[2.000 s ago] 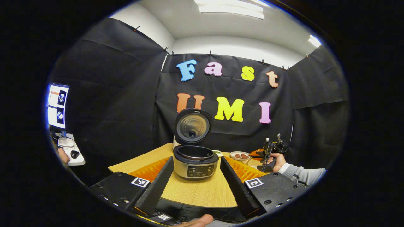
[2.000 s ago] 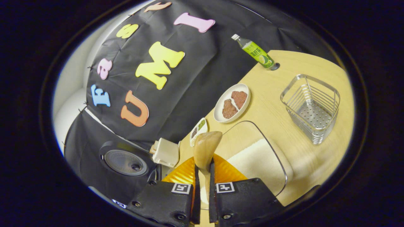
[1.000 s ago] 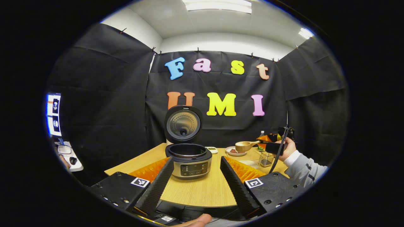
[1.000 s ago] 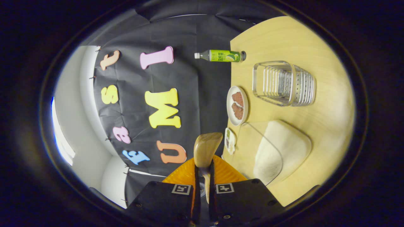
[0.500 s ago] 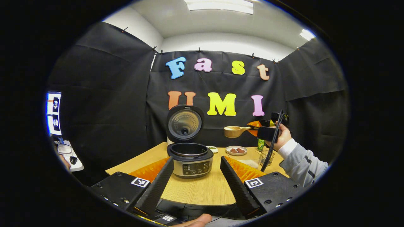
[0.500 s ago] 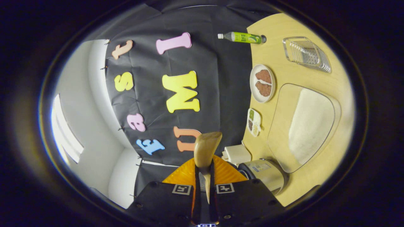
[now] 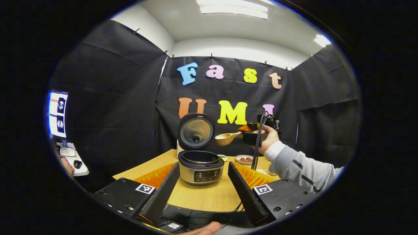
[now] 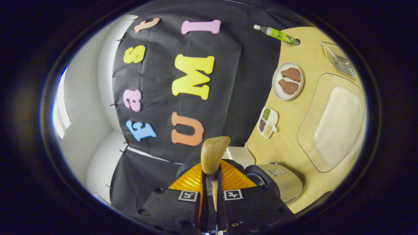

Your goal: Close the left gripper, press the button to open the rice cooker; take a wooden spoon from the chopstick holder with the right hand, scoop a spoonful of rice and pour it into the rice cooker, then put the wooden spoon back into the chopstick holder.

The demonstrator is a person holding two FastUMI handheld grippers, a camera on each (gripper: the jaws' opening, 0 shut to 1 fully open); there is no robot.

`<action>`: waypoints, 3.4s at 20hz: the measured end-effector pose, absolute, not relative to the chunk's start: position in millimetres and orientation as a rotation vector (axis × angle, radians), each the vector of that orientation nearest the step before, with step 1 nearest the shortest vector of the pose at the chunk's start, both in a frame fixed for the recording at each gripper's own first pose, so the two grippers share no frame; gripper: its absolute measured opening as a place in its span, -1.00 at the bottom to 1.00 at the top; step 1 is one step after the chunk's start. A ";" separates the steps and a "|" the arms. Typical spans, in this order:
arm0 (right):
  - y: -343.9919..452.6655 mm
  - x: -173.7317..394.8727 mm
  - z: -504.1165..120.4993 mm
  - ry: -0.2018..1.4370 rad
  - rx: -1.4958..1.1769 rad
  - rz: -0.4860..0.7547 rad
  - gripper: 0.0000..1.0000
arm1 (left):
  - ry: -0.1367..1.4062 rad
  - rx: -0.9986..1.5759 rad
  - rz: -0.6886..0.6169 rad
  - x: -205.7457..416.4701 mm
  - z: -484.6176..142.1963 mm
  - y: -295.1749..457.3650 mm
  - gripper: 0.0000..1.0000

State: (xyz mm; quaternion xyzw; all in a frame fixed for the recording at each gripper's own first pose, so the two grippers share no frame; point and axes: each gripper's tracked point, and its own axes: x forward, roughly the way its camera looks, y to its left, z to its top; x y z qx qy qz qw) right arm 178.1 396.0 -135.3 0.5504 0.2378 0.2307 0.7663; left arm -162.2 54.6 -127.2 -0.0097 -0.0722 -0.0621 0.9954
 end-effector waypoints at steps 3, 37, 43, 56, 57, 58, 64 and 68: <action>430.7 179.1 -132.0 0.495 1.048 0.513 -0.77 | -0.155 -0.019 -0.087 -163.8 -123.8 73.8 0.89; 549.4 130.2 -175.4 0.087 -0.316 0.584 -0.69 | -0.140 -0.067 -0.041 -165.6 -129.2 96.7 0.89; 541.9 123.7 -173.5 0.048 -0.415 0.560 -0.68 | -0.134 -0.067 -0.027 -162.2 -130.1 96.4 0.89; 445.2 115.8 -92.6 -0.018 -0.237 0.509 -0.67 | -0.178 -0.029 -0.017 -164.3 -117.3 75.5 0.89; 428.7 114.4 -83.8 -0.018 -0.220 0.505 -0.67 | -0.179 -0.024 -0.020 -165.5 -116.6 72.9 0.88; 411.9 114.4 -74.6 -0.022 -0.210 0.497 -0.67 | -0.182 -0.019 -0.022 -166.3 -115.9 70.2 0.88; 282.5 135.3 -32.5 -0.058 -0.165 0.336 -0.68 | -0.198 -0.027 -0.002 -167.5 -111.7 64.0 0.89; 212.4 163.8 -40.6 -0.039 -0.135 0.250 -0.68 | -0.206 -0.060 0.002 -164.1 -108.0 59.3 0.89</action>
